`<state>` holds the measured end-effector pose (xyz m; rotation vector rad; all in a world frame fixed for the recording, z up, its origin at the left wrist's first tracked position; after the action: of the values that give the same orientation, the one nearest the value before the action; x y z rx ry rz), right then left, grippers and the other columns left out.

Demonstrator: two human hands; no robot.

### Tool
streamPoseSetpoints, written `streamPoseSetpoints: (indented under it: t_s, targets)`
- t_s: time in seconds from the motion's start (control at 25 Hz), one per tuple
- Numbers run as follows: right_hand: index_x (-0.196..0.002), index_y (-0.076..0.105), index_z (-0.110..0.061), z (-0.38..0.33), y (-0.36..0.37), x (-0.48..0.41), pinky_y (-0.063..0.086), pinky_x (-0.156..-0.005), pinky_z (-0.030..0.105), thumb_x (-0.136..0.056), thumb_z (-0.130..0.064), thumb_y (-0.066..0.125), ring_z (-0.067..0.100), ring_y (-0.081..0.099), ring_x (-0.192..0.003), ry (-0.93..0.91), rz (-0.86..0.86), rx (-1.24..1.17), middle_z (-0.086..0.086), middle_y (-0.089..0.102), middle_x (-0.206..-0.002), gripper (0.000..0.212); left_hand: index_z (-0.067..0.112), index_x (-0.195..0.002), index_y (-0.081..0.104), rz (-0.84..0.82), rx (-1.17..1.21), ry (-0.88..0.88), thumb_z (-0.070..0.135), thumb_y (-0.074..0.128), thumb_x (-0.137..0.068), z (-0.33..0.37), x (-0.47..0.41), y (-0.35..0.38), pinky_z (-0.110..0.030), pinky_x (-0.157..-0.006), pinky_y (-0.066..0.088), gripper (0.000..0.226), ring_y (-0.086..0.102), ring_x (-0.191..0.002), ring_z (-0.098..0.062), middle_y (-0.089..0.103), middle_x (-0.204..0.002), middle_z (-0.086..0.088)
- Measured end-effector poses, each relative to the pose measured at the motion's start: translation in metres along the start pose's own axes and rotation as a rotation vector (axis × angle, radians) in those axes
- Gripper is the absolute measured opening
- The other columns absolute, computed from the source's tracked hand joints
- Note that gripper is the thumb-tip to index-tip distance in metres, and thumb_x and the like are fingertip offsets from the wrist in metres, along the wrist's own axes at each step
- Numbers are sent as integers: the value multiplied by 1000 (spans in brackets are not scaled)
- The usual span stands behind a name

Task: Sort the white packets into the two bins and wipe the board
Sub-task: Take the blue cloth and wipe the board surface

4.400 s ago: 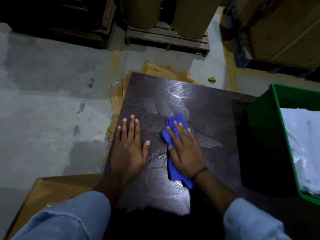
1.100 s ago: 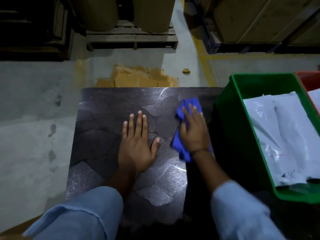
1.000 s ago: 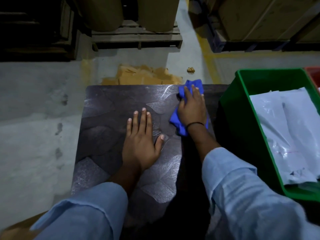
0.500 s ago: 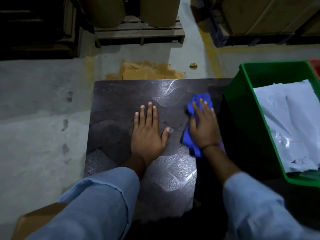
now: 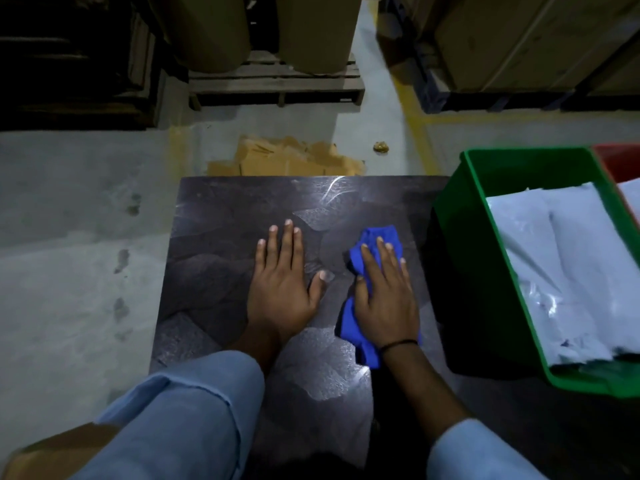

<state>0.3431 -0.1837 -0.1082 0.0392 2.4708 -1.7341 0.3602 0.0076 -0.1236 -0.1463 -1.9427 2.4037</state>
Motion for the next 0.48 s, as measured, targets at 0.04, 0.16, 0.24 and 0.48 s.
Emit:
streamPoseSetpoints:
  t_s: [0.04, 0.16, 0.24, 0.48]
  targets:
    - [-148, 44, -16, 8, 1, -18, 20, -122, 47, -90, -29, 39, 25, 26, -149, 48, 14, 28, 11, 35, -158, 59, 4, -160, 16, 0, -5, 0, 60, 27, -100, 0, 1, 1, -52, -125, 12, 83, 2, -157, -32, 5, -170, -13]
    - [-147, 44, -14, 23, 8, -112, 20, -121, 48, -89, -33, 35, 30, 28, -148, 186, 34, 70, 16, 32, -159, 62, 4, -160, 16, 18, -8, 4, 61, 26, -100, 0, -1, 4, -51, -125, 11, 84, 2, -157, -32, 5, -170, -13]
    - [-151, 38, -14, 17, 19, -153, 14, -123, 47, -92, -31, 39, 30, 22, -150, 230, -18, 87, 16, 26, -161, 62, 5, -160, 16, 29, -8, -9, 61, 25, -99, -1, 0, 5, -51, -126, 11, 83, 2, -157, -32, 6, -170, -12]
    - [-152, 36, -17, -15, 20, -33, 19, -122, 49, -91, -31, 39, 28, 24, -150, -63, -43, 52, 12, 28, -161, 63, 3, -159, 20, -23, 46, 5, 59, 29, -98, 0, -1, 0, -52, -126, 9, 83, 8, -156, -35, 12, -169, -16]
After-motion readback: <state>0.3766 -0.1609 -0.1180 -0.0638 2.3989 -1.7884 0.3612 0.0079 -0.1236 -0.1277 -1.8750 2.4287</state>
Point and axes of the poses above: each hand's wrist, its own x-axis away from the middle knuckle, its own y-axis out of the palm, z = x × y, the point moved 2 cm from there along -x, towards the middle knuckle
